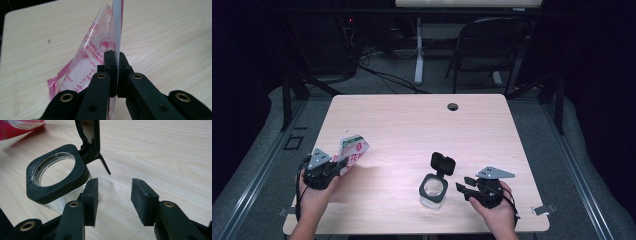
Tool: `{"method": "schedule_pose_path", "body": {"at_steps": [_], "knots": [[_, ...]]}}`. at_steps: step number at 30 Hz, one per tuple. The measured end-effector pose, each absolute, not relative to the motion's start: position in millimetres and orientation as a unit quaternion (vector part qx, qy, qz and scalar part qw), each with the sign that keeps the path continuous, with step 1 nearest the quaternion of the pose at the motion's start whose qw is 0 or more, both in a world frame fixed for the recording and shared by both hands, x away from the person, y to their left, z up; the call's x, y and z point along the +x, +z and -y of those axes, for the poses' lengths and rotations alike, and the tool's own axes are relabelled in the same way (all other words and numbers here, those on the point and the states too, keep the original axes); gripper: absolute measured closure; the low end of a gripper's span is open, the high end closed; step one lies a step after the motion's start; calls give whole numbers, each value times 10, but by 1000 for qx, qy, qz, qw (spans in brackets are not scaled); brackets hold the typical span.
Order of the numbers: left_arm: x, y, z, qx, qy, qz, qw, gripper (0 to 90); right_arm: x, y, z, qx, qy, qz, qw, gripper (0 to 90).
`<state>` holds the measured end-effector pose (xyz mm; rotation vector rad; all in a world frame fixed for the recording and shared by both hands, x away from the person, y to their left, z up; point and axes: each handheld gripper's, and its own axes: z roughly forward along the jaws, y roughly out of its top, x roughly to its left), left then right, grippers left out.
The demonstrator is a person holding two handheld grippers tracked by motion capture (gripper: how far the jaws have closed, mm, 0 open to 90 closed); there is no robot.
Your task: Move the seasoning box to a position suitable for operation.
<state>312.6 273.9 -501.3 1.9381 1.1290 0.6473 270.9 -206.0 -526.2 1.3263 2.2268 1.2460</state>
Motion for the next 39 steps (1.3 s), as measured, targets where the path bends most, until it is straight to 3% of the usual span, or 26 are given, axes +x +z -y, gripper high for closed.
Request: {"method": "schedule_pose_path", "body": {"at_steps": [7, 12, 39], "knots": [[3105, -4574, -2943, 748, 306, -434, 398, 900, 2715, -5259, 2069, 455, 431, -768, 130, 575], [3060, -4371, -2981, 739, 297, -426, 430, 900, 2718, -5261, 2070, 457, 433, -766, 130, 575], [3075, -4496, -2083, 791, 224, -340, 456, 900, 2720, -5248, 2097, 463, 437, -761, 122, 601]]}}
